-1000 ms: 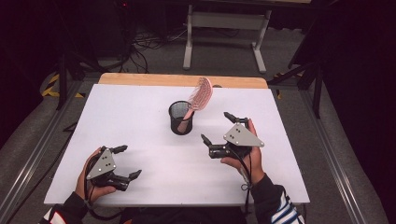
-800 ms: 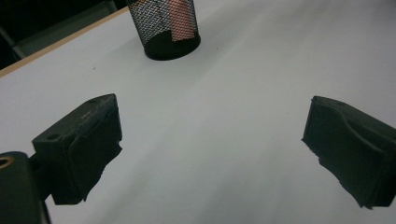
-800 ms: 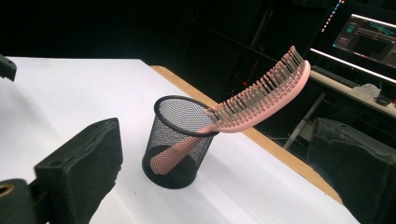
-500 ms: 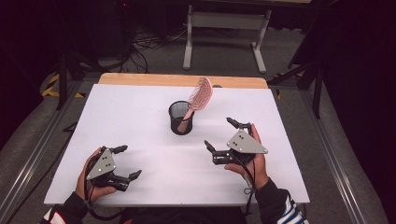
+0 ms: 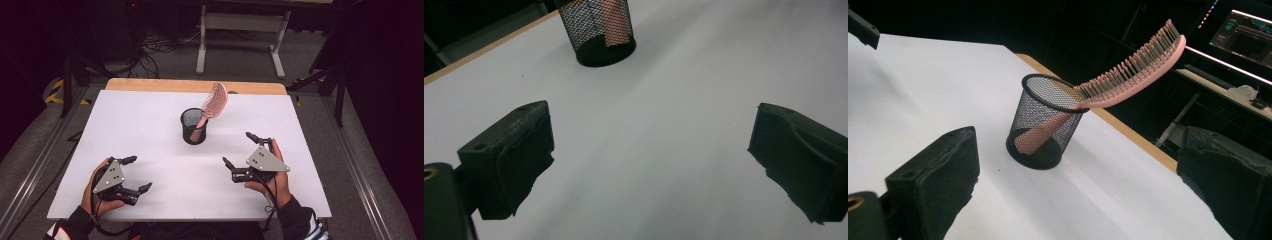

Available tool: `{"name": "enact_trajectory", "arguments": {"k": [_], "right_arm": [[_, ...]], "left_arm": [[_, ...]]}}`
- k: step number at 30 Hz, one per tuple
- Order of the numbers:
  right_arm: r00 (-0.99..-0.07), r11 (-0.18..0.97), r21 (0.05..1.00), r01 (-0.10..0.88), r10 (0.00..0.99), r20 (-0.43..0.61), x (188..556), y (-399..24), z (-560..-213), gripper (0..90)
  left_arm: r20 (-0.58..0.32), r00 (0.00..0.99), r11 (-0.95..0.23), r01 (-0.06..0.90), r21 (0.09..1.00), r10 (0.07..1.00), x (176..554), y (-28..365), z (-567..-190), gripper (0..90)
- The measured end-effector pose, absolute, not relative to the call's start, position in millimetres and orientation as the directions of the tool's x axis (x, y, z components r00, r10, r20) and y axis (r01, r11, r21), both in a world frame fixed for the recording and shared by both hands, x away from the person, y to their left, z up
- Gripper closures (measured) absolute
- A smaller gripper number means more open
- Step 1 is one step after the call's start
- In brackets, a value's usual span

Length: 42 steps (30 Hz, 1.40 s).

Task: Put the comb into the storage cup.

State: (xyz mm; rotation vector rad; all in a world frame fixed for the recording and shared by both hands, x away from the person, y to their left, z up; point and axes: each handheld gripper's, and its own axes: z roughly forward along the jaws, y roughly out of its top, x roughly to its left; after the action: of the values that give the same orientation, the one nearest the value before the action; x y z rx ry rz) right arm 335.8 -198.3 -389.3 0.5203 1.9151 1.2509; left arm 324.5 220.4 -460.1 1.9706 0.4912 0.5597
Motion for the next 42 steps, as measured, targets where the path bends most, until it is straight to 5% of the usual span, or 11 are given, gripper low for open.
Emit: {"name": "enact_trajectory", "arguments": {"k": [42], "right_arm": [[-0.6, 0.467, 0.884, 0.004, 0.708, -0.371, 321, -243, -434, 3.3]], "left_arm": [[0.184, 0.812, -0.435, 0.094, 0.896, 0.554, 323, 219, -460, 5.0]]}}
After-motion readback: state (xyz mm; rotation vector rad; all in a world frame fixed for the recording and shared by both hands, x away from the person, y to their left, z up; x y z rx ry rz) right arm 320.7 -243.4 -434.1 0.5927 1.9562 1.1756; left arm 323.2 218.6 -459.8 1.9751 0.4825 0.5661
